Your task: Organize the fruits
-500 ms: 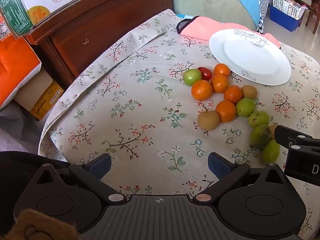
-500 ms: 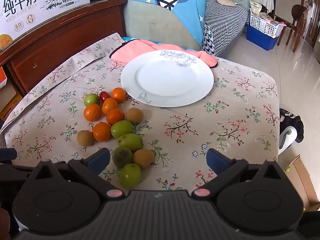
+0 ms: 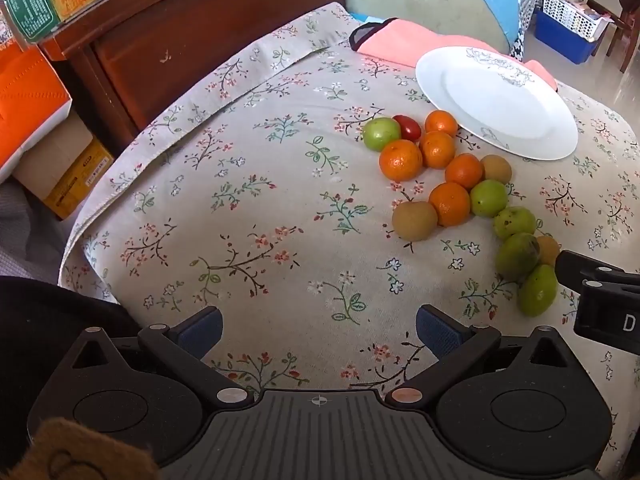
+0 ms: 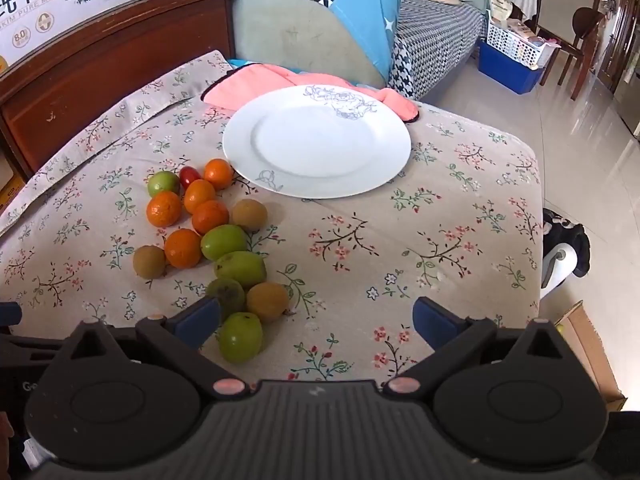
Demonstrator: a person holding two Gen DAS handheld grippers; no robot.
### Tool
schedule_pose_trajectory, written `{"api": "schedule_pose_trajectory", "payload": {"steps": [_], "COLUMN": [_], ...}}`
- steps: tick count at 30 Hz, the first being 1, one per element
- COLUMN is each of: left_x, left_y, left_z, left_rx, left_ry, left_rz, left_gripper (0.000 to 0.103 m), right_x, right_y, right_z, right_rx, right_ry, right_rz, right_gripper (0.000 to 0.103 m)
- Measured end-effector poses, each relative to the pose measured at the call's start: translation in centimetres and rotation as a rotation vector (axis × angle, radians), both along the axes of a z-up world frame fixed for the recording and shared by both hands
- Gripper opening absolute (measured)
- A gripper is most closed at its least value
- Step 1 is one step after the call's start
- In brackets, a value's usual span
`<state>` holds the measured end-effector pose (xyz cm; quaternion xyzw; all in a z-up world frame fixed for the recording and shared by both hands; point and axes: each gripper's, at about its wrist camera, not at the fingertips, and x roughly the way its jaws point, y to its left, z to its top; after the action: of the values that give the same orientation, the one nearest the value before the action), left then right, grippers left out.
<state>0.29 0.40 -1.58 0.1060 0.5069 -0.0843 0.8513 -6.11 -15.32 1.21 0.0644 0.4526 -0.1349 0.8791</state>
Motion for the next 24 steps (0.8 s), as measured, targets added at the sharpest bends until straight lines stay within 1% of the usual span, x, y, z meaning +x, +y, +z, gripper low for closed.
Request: {"api": "schedule_pose_trajectory", "payload": {"steps": [3, 8, 10, 14, 18, 24], "left_x": [0.1, 0.1, 0.3, 0.5, 0.7, 0.6], "left_y": [0.4, 0.4, 0.5, 0.8, 1.0, 1.1], "left_z": [-0.3, -1.1, -1.4, -1.4, -1.5, -1.6], "left_rx": [0.012, 0.025, 0.026, -0.003, -0.029, -0.049], "left_ry": [0.045, 0.072, 0.091, 0.108, 0.109, 0.076], "left_rz": [-0.001, -0.001, 0.0, 0.013, 0.028, 0.034], "left_gripper": [0.103, 0.103, 0.103, 0.103, 0.103, 0.103], "right_x": [0.0, -0.1, -0.3, -0.3, -0.3, -0.7], "right_y": [-0.4, -0.8, -0.9, -1.2, -1.4, -2.4], "right_z": [-0.6, -1.5, -1.6, -1.6, -1.6, -0.5], "right_rx": [0.017, 0.04, 0.059, 0.09, 0.105, 0.147], "right_ry": [0.033, 0.083, 0.08, 0.081, 0.078, 0.005], "right_rz": [-0.029, -0.073, -0.082, -0.102, -0.114, -0.132], "right_gripper": [0.102, 0.102, 0.102, 0.102, 0.102, 0.102]}}
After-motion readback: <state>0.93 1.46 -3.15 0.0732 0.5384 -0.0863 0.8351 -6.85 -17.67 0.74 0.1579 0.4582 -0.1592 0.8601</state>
